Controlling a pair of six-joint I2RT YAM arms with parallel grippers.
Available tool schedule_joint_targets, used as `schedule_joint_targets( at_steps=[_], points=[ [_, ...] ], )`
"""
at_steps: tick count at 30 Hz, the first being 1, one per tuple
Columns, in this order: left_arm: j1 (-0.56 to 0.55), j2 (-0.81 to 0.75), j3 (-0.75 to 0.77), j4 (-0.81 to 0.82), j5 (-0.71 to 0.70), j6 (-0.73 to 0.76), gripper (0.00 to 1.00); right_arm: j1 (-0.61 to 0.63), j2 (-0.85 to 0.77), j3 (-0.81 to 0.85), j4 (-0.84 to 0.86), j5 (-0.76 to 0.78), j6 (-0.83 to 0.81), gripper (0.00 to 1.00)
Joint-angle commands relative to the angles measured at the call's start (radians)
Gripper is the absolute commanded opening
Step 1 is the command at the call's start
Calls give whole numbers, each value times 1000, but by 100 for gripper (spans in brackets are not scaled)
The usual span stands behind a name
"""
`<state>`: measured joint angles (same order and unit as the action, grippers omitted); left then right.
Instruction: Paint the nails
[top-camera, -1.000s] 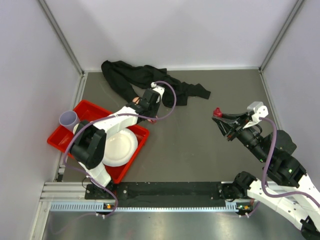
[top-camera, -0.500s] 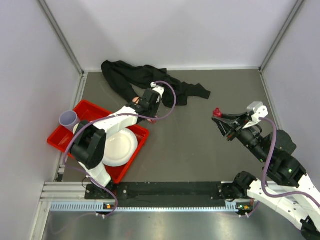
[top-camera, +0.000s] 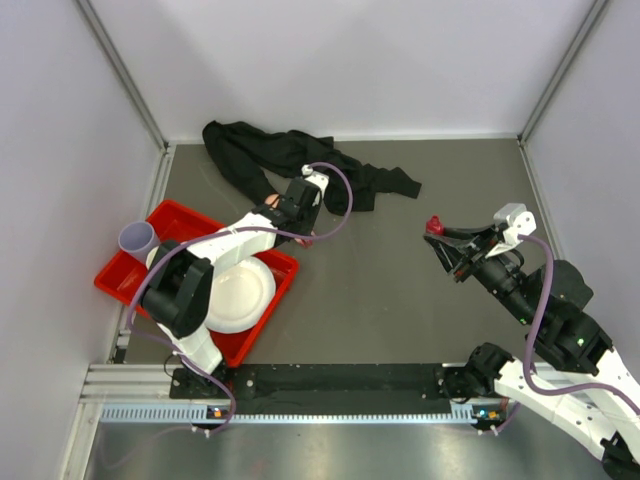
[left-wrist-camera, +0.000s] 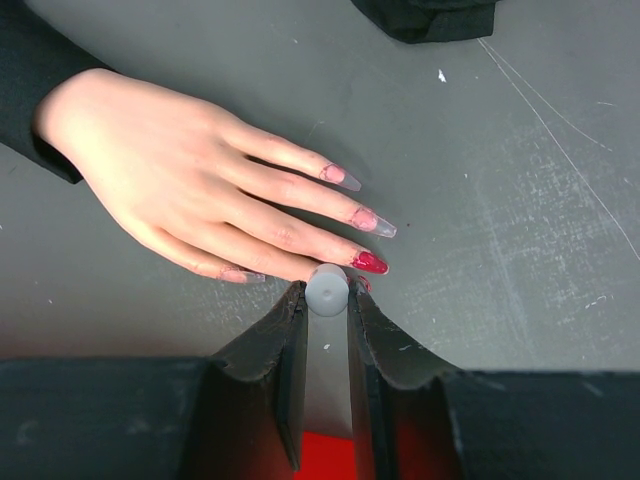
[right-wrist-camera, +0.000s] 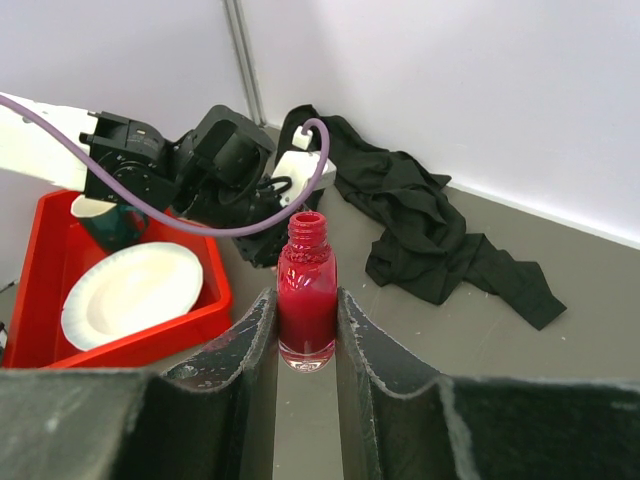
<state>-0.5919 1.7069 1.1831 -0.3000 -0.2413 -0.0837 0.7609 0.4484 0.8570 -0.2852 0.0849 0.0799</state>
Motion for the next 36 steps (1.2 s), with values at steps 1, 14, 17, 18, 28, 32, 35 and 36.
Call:
schedule_joint_targets(
  at_steps=[1,14,17,18,28,32,35,36],
  points=[
    [-2,-1,26,15,7,-4,0,-8,7,7,23,-5,4,0],
    [-3,2,19,-1,5,-7,0,-6,6,7,23,-4,4,0],
    [-3,2,15,2,7,-10,0,-6,6,7,23,-4,6,0],
    [-2,3,15,7,5,-10,0,-6,6,7,23,-4,6,0],
    [-2,16,23,19,11,-7,0,-6,6,5,23,-4,6,0],
    [-3,19,23,19,4,-2,0,-8,6,5,23,-4,6,0],
    [-3,20,21,15,0,-4,0,-6,6,5,23,-5,6,0],
    [-3,22,20,15,0,-4,0,-6,4,5,23,-5,6,0]
  ],
)
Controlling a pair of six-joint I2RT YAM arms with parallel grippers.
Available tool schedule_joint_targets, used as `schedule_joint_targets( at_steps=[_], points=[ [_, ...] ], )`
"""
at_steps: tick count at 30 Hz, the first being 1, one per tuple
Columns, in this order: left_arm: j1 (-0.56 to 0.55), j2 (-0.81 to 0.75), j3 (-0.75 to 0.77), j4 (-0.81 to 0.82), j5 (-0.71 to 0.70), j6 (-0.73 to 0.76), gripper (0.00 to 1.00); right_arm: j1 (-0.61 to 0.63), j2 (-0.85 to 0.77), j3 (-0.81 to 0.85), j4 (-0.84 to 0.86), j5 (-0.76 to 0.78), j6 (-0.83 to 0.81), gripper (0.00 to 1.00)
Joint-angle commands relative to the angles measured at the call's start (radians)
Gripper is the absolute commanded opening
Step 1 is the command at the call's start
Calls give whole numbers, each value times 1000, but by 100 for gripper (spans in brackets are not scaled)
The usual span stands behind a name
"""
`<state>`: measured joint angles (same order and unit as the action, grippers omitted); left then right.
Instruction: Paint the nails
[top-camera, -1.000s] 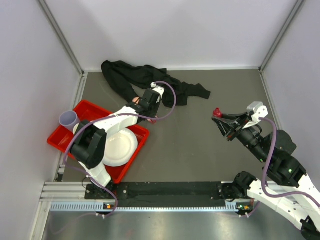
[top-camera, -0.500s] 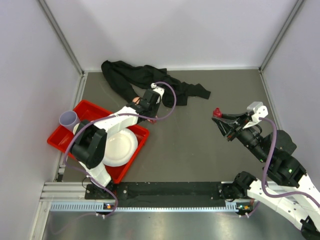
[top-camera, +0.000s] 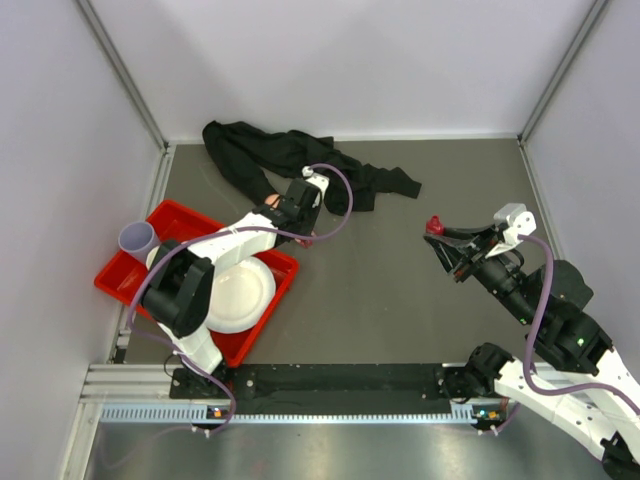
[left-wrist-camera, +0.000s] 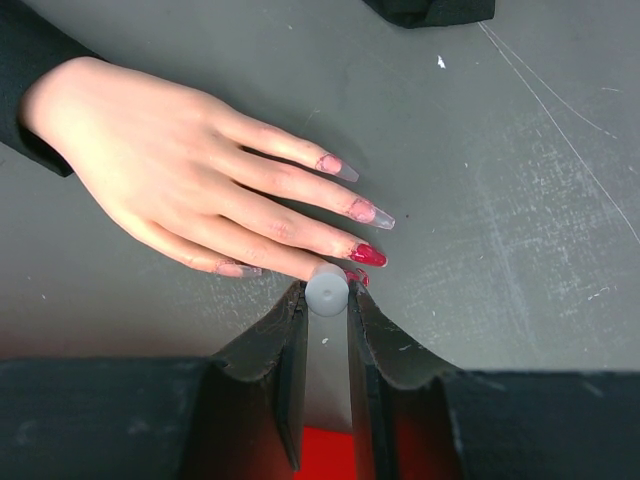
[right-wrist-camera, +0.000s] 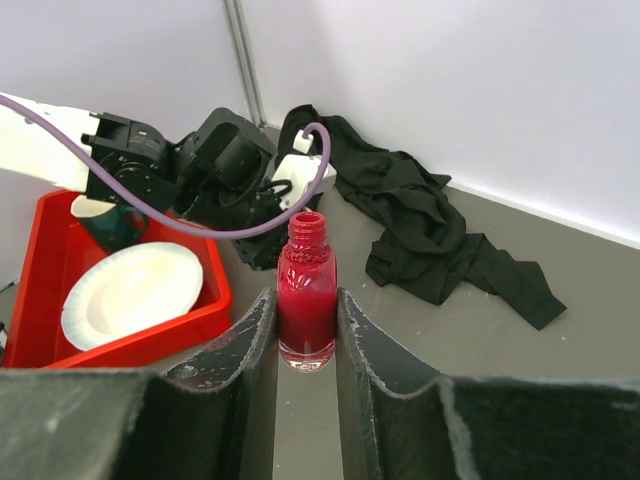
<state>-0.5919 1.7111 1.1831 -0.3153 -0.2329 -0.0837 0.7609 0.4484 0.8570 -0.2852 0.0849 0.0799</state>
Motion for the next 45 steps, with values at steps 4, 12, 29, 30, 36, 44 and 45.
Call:
schedule_joint_targets(
  at_steps=[4,12,29,30,36,44,45],
  points=[
    [-2,24,18,31,-6,-4,0,-8,4,5,23,-5,6,0],
    [-3,28,20,28,-3,-5,0,-6,3,5,23,-4,6,0],
    [-3,16,30,22,33,-16,0,-6,7,5,24,-8,6,0],
    [-5,13,33,21,40,-17,0,-6,7,5,24,-7,6,0],
    [-5,-10,41,1,58,-30,0,-8,7,5,26,-8,8,0],
    [-3,-106,81,-37,148,-56,0,-8,13,7,27,-11,9,0],
    [-3,-117,88,-45,164,-62,0,-8,13,7,27,-11,9,0]
  ],
)
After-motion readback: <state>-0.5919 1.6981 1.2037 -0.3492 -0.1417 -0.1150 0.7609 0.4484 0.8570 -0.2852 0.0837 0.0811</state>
